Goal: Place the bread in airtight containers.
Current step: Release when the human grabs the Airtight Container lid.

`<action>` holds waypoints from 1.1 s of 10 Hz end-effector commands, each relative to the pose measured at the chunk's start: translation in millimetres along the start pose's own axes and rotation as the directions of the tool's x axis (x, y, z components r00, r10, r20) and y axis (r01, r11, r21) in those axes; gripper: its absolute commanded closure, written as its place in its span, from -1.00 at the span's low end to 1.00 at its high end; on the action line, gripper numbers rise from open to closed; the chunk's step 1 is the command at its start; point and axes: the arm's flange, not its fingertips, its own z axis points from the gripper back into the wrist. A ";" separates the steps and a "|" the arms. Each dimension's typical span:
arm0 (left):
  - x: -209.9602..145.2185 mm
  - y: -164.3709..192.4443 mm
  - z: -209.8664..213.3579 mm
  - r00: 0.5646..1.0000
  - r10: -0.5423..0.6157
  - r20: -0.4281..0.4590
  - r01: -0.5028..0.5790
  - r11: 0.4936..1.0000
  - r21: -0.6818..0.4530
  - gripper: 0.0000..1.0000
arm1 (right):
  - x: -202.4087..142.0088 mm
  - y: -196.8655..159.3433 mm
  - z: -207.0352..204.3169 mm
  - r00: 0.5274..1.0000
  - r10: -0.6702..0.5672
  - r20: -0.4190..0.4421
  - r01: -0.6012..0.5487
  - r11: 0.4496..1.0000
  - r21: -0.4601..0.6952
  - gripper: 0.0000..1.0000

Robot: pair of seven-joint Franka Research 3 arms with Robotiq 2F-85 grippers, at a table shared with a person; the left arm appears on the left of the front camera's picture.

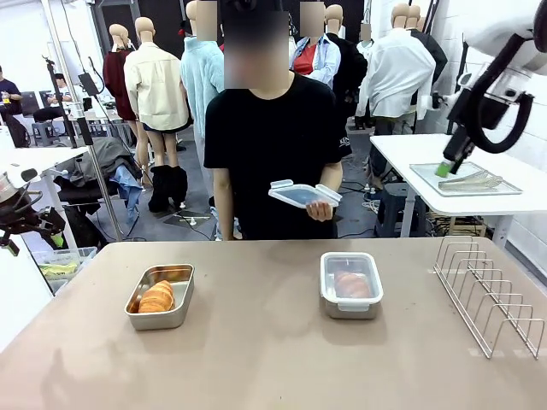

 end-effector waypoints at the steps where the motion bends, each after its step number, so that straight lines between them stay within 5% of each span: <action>1: 0.0 1.7 1.0 1.000 0.002 0.002 -0.002 1.000 0.002 -1.00 | -36.3 2.8 -10.5 0.996 0.082 -0.024 -0.083 0.997 -0.012 -1.00; 3: 0.0 1.7 1.0 1.000 0.002 0.002 -0.002 1.000 0.002 -1.00 | -65.1 1.3 -19.2 0.979 0.197 -0.047 -0.198 0.980 -0.002 -1.00; 11: 0.0 1.7 1.0 1.000 0.002 0.002 -0.002 1.000 0.002 -1.00 | -113.6 28.9 -49.2 0.994 0.006 0.105 0.007 0.992 -0.124 -1.00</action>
